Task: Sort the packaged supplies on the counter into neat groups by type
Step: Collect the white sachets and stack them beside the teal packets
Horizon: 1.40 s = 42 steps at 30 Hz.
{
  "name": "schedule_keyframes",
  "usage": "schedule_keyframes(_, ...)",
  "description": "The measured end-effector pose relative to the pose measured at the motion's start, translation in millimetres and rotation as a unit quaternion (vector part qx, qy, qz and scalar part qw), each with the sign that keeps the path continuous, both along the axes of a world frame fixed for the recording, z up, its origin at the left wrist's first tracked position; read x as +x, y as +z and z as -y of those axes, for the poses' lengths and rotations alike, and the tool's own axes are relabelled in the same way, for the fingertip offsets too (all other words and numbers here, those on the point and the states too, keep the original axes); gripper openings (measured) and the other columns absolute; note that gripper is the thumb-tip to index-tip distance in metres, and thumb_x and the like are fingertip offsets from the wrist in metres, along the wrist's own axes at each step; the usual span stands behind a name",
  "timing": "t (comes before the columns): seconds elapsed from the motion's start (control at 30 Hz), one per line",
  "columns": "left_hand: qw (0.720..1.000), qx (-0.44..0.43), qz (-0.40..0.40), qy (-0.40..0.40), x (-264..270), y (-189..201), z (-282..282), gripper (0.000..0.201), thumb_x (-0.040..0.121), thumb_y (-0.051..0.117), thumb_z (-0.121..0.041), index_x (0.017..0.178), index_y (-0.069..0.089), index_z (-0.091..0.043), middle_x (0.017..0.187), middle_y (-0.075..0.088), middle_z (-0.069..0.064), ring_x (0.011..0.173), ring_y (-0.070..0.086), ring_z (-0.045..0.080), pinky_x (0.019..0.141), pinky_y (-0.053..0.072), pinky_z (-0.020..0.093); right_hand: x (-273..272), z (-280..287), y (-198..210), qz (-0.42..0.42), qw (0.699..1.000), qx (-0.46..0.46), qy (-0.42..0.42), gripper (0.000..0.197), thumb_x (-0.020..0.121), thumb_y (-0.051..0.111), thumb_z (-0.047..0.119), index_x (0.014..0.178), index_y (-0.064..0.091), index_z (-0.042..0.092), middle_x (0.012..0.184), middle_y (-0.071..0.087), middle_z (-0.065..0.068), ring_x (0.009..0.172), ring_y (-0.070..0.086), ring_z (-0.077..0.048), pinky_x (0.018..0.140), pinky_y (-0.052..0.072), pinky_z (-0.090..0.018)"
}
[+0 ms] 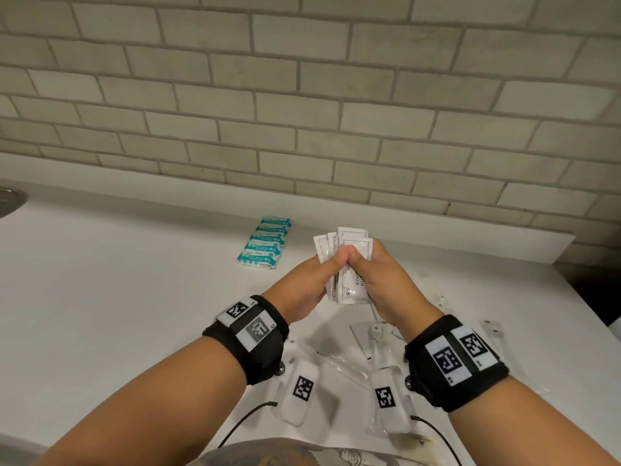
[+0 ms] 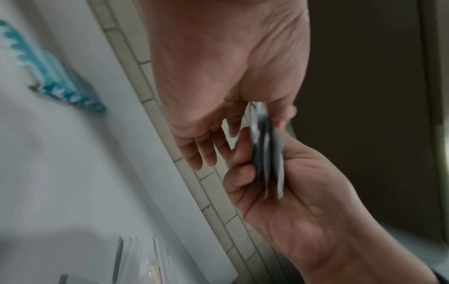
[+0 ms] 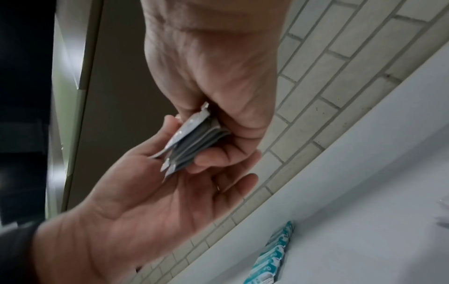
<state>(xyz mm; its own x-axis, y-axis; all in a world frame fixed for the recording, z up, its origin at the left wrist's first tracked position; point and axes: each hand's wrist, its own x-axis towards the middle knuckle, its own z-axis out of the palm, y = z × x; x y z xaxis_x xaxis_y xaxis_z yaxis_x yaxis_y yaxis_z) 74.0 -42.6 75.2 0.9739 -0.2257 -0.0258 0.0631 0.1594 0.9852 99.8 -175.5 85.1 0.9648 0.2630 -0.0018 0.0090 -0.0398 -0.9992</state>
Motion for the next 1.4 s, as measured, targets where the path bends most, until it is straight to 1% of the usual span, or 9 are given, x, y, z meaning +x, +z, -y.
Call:
schedule_keyframes(0.2, 1.000, -0.010, -0.004, -0.010, -0.8, 0.6, -2.5, 0.026, 0.100, 0.038, -0.038, 0.120, 0.054, -0.032, 0.120, 0.066, -0.002, 0.111, 0.064, 0.019, 0.098, 0.050, 0.038, -4.3, -13.9, 3.0, 0.029, 0.990, -0.133, -0.022, 0.025, 0.100, 0.042, 0.036, 0.118, 0.044, 0.019, 0.095, 0.065, -0.005, 0.072, 0.064, -0.020, 0.045, 0.046, -0.024)
schedule_keyframes(0.43, 1.000, -0.014, -0.010, 0.012, -0.3, 0.9, -26.6, 0.025, 0.098, 0.049, -0.030, 0.121, 0.057, -0.026, 0.116, 0.067, 0.005, 0.110, 0.064, 0.024, 0.100, 0.048, 0.042, -5.1, -17.2, 3.6, -0.140, 0.978, 0.124, 0.092, 0.037, 0.098, 0.035, 0.009, 0.129, 0.053, 0.014, 0.118, 0.067, -0.016, 0.104, 0.064, -0.038, 0.083, 0.053, -0.053)
schedule_keyframes(0.53, 1.000, -0.010, -0.018, 0.023, 0.1, -0.4, -36.4, 0.027, 0.097, 0.053, -0.024, 0.123, 0.059, -0.021, 0.116, 0.068, 0.009, 0.111, 0.064, 0.028, 0.098, 0.050, 0.045, -4.0, -21.7, 5.5, -0.086, 0.987, 0.051, 0.125, 0.032, 0.099, 0.041, 0.005, 0.125, 0.057, 0.015, 0.111, 0.070, -0.012, 0.095, 0.069, -0.028, 0.075, 0.058, -0.042)
schedule_keyframes(0.67, 0.999, -0.015, -0.024, 0.038, -0.6, -3.9, -43.0, 0.021, 0.097, 0.053, -0.015, 0.114, 0.063, -0.024, 0.109, 0.070, 0.008, 0.108, 0.065, 0.031, 0.099, 0.049, 0.049, -6.0, -39.4, 7.4, -0.014, 0.994, -0.100, 0.033, 0.012, 0.096, 0.054, 0.012, 0.090, 0.063, 0.014, 0.080, 0.071, -0.006, 0.062, 0.069, -0.014, 0.055, 0.054, -0.028)
schedule_keyframes(0.87, 0.995, -0.076, -0.040, 0.055, -1.2, -1.6, -54.9, 0.031, 0.097, 0.049, -0.007, 0.125, 0.057, -0.017, 0.113, 0.065, 0.017, 0.095, 0.066, 0.032, 0.090, 0.054, 0.047, -10.4, -52.0, 3.1, 0.090, 0.974, -0.192, -0.078, 0.026, 0.085, 0.071, 0.020, 0.071, 0.052, 0.009, 0.061, 0.065, 0.000, 0.045, 0.062, -0.003, 0.044, 0.046, -0.019)
schedule_keyframes(1.0, 0.990, -0.118, -0.055, 0.058, 0.9, -2.3, -65.5, 0.027, 0.095, 0.051, -0.006, 0.120, 0.056, -0.014, 0.091, 0.066, 0.011, 0.077, 0.066, 0.022, 0.072, 0.058, 0.035, -16.4, -52.0, 2.4, 0.187, 0.963, -0.186, -0.063, 0.024, 0.082, 0.074, 0.025, 0.096, 0.054, 0.029, 0.085, 0.058, 0.005, 0.077, 0.059, -0.008, 0.068, 0.044, -0.021)
schedule_keyframes(1.13, 0.985, -0.148, -0.089, 0.019, 0.1, -0.5, -79.3, 0.024, 0.084, 0.061, -0.009, 0.108, 0.064, -0.015, 0.082, 0.064, 0.006, 0.066, 0.064, 0.016, 0.064, 0.056, 0.032, -26.0, -54.3, 3.0, 0.209, 0.917, -0.315, 0.129, 0.124, 0.057, 0.089, 0.043, 0.141, -0.001, 0.056, 0.148, 0.020, 0.021, 0.138, 0.020, 0.000, 0.108, 0.025, -0.021)
schedule_keyframes(1.23, 0.981, -0.155, -0.111, -0.038, -5.1, 0.3, -82.8, 0.035, 0.089, 0.049, -0.010, 0.072, 0.077, -0.023, 0.070, 0.064, 0.002, 0.067, 0.062, 0.017, 0.069, 0.049, 0.034, -29.6, -70.0, 5.6, 0.281, 0.849, -0.422, 0.147, 0.143, 0.054, 0.088, 0.047, 0.135, -0.030, 0.052, 0.155, -0.001, 0.022, 0.143, -0.004, 0.000, 0.120, 0.012, -0.032)
schedule_keyframes(1.4, 0.979, -0.149, -0.129, -0.051, -4.8, -2.1, -92.8, 0.051, 0.092, 0.043, -0.006, 0.056, 0.075, -0.024, 0.061, 0.064, 0.000, 0.062, 0.062, 0.015, 0.063, 0.048, 0.030, -24.7, -85.4, 5.0, 0.306, 0.850, -0.413, 0.111, 0.137, 0.058, 0.085, 0.047, 0.142, -0.024, 0.049, 0.140, 0.028, 0.008, 0.132, 0.026, -0.010, 0.111, 0.033, -0.033)
